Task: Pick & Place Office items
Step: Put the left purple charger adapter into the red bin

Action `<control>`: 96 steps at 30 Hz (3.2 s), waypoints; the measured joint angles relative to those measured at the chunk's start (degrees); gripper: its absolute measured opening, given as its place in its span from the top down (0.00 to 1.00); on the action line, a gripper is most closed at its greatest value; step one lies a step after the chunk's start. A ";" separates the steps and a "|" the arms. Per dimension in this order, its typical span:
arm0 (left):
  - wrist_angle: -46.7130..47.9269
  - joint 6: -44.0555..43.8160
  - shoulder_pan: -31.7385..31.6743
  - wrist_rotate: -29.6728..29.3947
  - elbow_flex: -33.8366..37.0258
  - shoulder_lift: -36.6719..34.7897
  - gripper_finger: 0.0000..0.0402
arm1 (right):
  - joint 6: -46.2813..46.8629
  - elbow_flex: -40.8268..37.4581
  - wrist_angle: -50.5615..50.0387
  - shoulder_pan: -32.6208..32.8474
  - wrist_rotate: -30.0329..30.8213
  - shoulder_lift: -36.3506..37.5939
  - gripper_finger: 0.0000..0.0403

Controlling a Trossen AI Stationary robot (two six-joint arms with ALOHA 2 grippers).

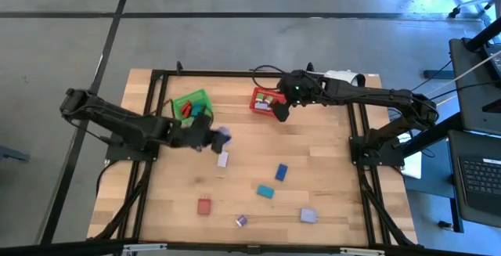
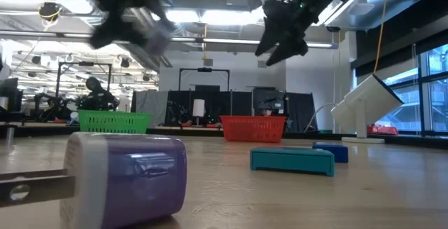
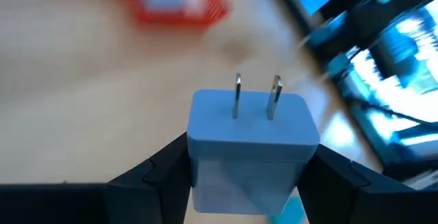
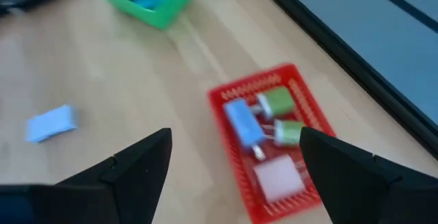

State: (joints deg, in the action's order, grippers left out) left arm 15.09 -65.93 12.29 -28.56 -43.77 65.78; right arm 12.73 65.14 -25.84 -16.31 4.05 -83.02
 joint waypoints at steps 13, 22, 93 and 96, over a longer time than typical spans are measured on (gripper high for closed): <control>-29.50 57.03 -11.33 7.54 0.00 0.00 0.49 | 14.40 -0.02 10.08 3.04 -19.21 0.00 0.20; -37.35 85.42 -11.40 6.59 0.00 0.21 0.48 | 27.28 -0.02 27.99 3.14 -29.91 0.00 0.20; -61.93 84.08 -16.25 4.73 0.00 13.14 0.30 | 33.10 0.01 33.89 -1.50 -24.48 -0.38 0.38; -60.29 81.45 -16.25 1.69 -0.04 13.05 0.28 | 32.55 -0.02 33.47 -3.41 -24.77 -0.44 0.38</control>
State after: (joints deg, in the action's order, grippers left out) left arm -45.20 15.51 -3.97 -26.87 -43.81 78.83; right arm 45.28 65.12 7.63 -19.72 -20.71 -83.46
